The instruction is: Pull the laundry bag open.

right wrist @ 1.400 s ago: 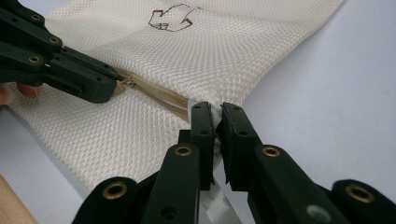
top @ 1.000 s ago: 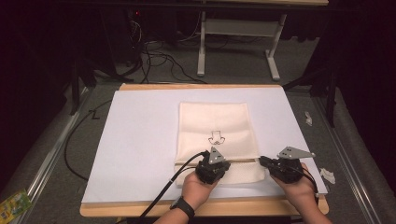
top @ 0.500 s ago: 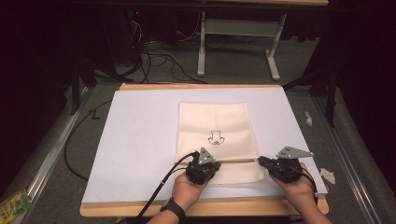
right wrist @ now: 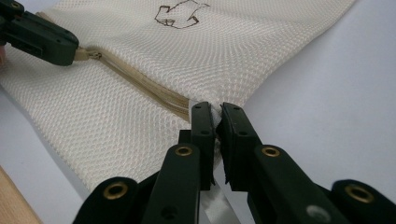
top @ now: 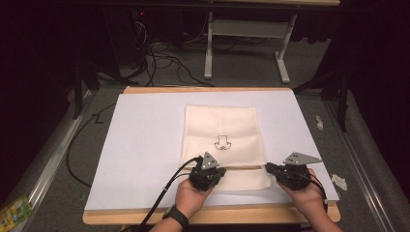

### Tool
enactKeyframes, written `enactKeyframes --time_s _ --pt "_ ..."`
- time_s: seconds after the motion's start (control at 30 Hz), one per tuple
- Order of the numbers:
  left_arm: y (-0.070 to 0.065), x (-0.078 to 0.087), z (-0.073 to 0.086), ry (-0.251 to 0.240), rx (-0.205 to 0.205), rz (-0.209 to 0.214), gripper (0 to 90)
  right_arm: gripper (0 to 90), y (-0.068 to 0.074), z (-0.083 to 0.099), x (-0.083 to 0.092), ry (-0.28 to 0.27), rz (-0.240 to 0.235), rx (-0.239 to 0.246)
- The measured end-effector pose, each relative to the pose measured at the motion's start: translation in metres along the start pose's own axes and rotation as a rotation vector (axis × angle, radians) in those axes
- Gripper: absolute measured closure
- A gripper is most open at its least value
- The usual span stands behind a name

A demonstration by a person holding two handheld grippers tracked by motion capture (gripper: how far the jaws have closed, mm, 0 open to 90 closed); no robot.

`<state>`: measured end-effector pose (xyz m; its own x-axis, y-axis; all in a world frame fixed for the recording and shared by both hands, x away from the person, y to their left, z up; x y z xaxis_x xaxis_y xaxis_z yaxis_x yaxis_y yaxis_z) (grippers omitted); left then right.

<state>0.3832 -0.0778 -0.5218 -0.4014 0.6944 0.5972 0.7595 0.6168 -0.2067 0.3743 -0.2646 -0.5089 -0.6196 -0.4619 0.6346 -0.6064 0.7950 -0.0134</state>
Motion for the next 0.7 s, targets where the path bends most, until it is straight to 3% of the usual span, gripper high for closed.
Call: enactKeyframes --time_s 0.37,0.7 --pt "0.0014 0.0018 -0.0052 -0.019 0.014 0.009 87.6 85.4 0.0027 0.0009 0.0008 0.004 -0.012 0.015" --pt "0.0006 0.0030 -0.0010 -0.004 -0.004 0.028 87.9 85.6 -0.0019 -0.0002 0.0015 0.003 0.010 0.003"
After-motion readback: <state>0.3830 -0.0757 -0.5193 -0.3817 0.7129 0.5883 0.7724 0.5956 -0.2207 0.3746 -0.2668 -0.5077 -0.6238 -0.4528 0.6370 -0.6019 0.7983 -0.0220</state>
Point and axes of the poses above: each handheld gripper's, and its own axes: x roughly backward along the jaws, z roughly out of its underside, y roughly to its left, the point moved 10 cm from there along -x, roughly forward along the jaws, and after that the axes turned 4 degrees about x, right-handed, at the moved point
